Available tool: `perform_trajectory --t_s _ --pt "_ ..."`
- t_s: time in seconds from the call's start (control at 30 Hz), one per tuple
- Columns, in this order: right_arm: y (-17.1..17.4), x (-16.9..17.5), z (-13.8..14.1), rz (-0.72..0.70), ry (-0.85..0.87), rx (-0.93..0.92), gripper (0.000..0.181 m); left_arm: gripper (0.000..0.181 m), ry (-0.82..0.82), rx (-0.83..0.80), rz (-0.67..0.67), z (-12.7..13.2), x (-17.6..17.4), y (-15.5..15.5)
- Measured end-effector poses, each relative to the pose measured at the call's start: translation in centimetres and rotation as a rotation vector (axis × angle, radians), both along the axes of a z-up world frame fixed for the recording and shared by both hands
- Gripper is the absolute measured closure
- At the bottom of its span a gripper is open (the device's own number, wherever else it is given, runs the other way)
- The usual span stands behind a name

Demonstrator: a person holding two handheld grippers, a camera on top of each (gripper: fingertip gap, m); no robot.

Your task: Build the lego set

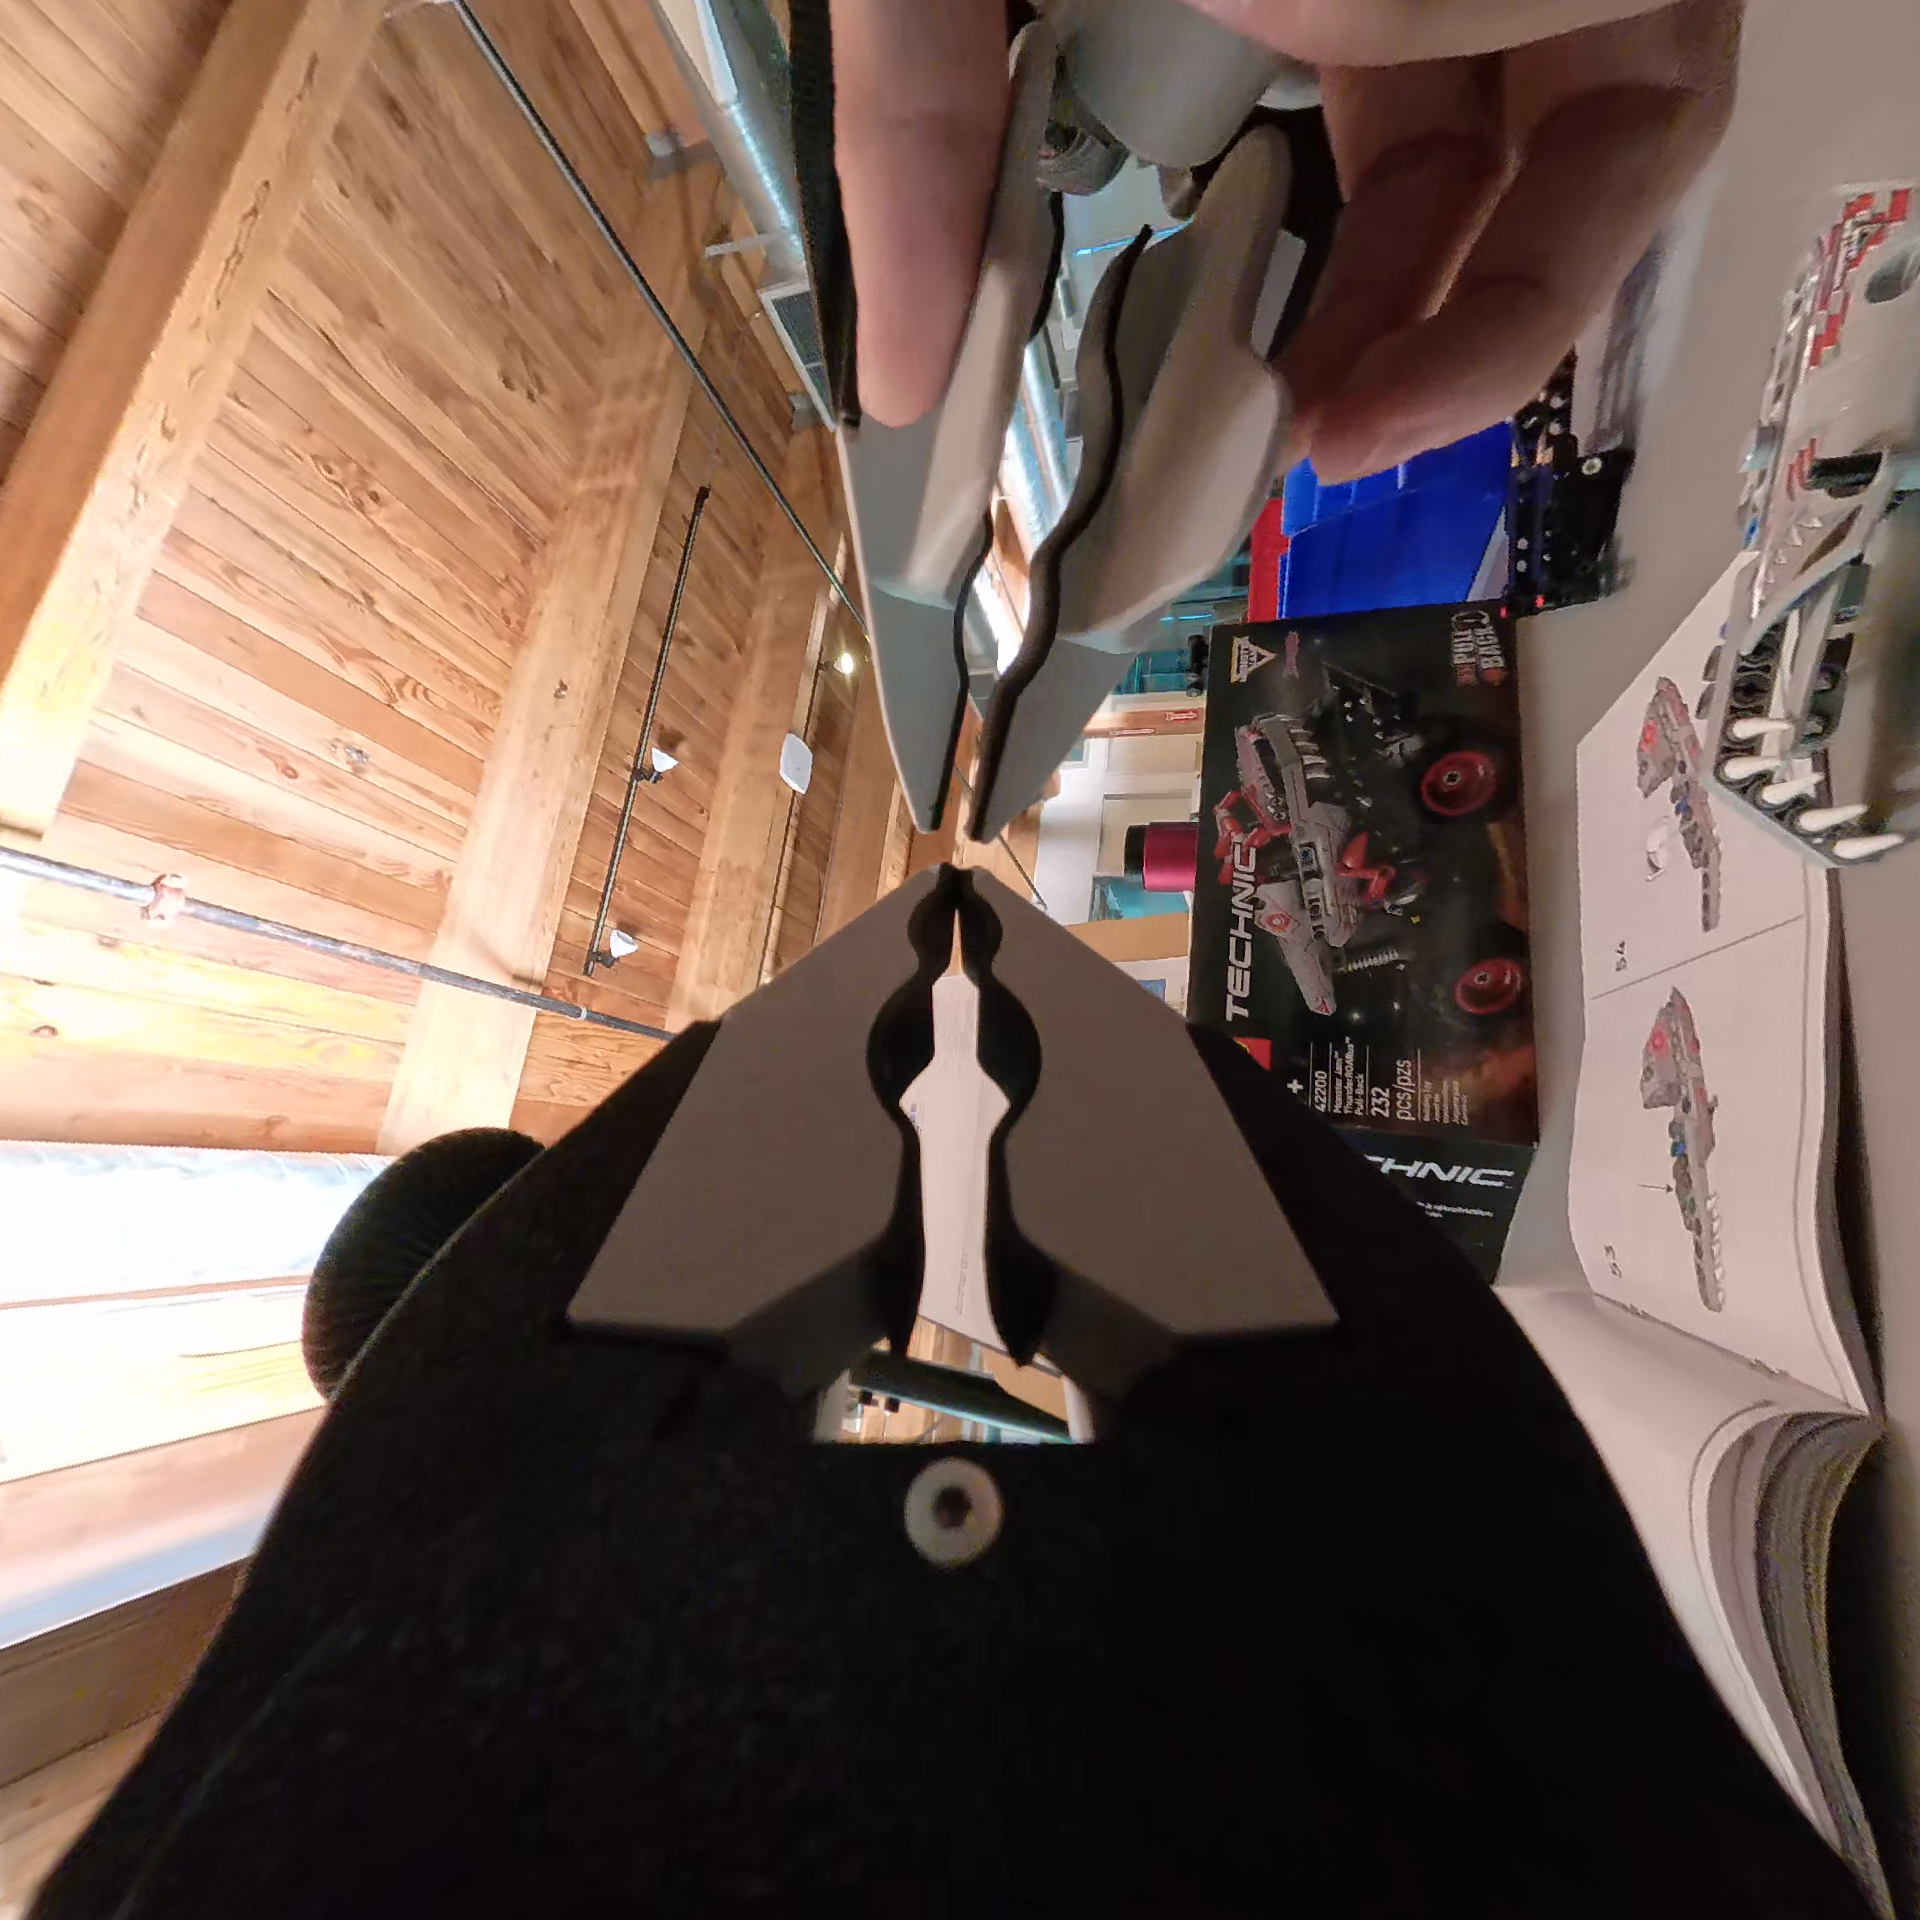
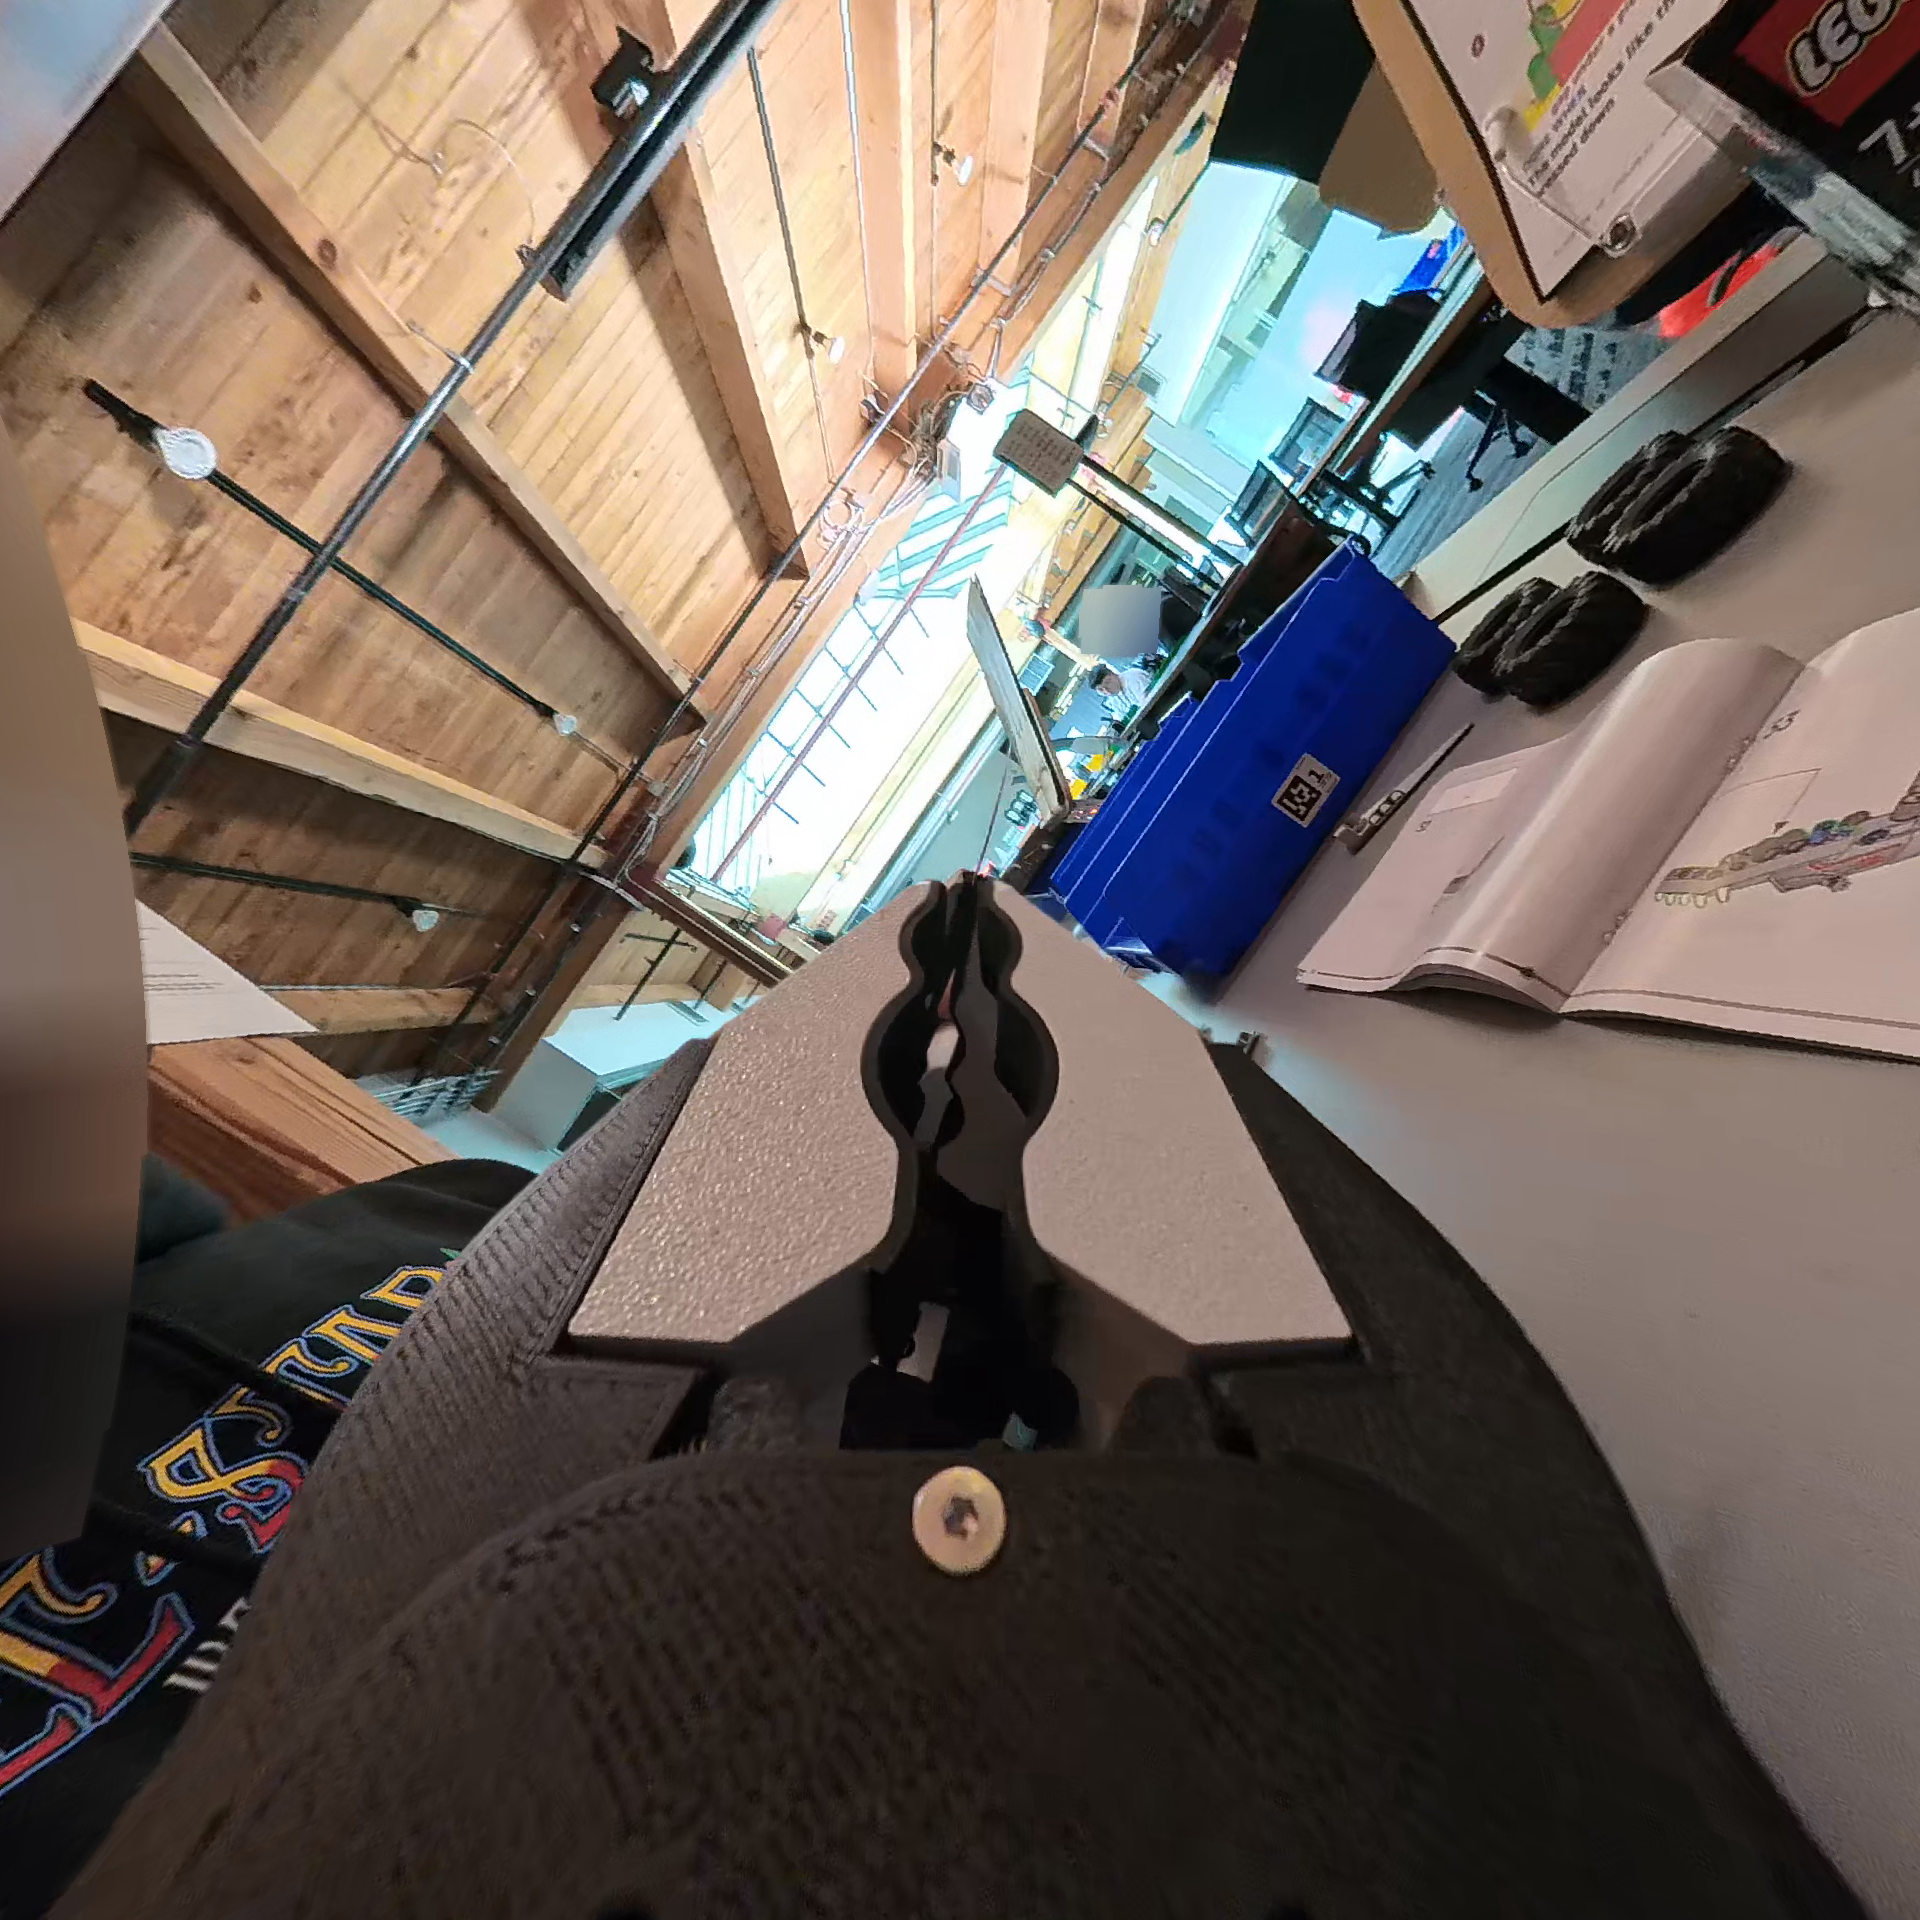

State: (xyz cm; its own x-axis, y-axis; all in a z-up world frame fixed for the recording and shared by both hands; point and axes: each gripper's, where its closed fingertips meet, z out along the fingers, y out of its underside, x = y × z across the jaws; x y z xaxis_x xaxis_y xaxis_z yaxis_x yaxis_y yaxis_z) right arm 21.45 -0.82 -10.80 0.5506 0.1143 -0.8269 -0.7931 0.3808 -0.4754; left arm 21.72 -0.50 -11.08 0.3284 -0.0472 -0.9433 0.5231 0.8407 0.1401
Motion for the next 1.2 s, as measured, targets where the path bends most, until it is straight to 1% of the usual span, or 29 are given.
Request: perform_trajectory --t_s 0.03,0.1,0.13,0.67,0.9,1.07,1.1,1.13,1.2 --pt "0.01 0.0 -0.1 0.002 0.001 -0.004 0.177 0.181 -0.002 0.006 -0.004 -0.03 -0.02 -0.09" --pt "0.0 0.13 -0.29 -0.002 0.011 -0.005 0.178 0.181 -0.007 0.019 -0.011 -0.12 -0.05 -0.26" --pt "0.0 0.12 -0.22 0.002 0.015 0.004 0.181 0.181 -0.012 0.028 -0.01 -0.18 -0.02 -0.3" --pt "0.28 0.22 -0.79 -0.005 -0.018 -0.053 0.181 0.181 -0.012 0.062 -0.016 -0.87 0.05 -0.18" --pt "0.24 0.13 -0.53 -0.006 -0.029 -0.043 0.181 0.181 -0.044 0.083 -0.016 -0.75 -0.12 -0.16" --pt "0.02 0.2 -0.42 0.0 0.002 -0.009 0.181 0.181 -0.06 0.085 -0.002 -0.5 -0.01 0.15" --pt "-0.02 0.29 -0.49 -0.006 0.008 -0.005 0.179 0.181 -0.061 0.085 0.001 -0.46 0.0 0.22" --pt "0.03 0.24 -0.55 -0.001 0.012 -0.004 0.172 0.181 -0.062 0.085 0.002 -0.4 0.01 0.25" --pt "0.24 0.0 -0.59 0.014 0.012 -0.002 0.17 0.181 -0.06 0.084 -0.001 -0.38 -0.06 0.24"
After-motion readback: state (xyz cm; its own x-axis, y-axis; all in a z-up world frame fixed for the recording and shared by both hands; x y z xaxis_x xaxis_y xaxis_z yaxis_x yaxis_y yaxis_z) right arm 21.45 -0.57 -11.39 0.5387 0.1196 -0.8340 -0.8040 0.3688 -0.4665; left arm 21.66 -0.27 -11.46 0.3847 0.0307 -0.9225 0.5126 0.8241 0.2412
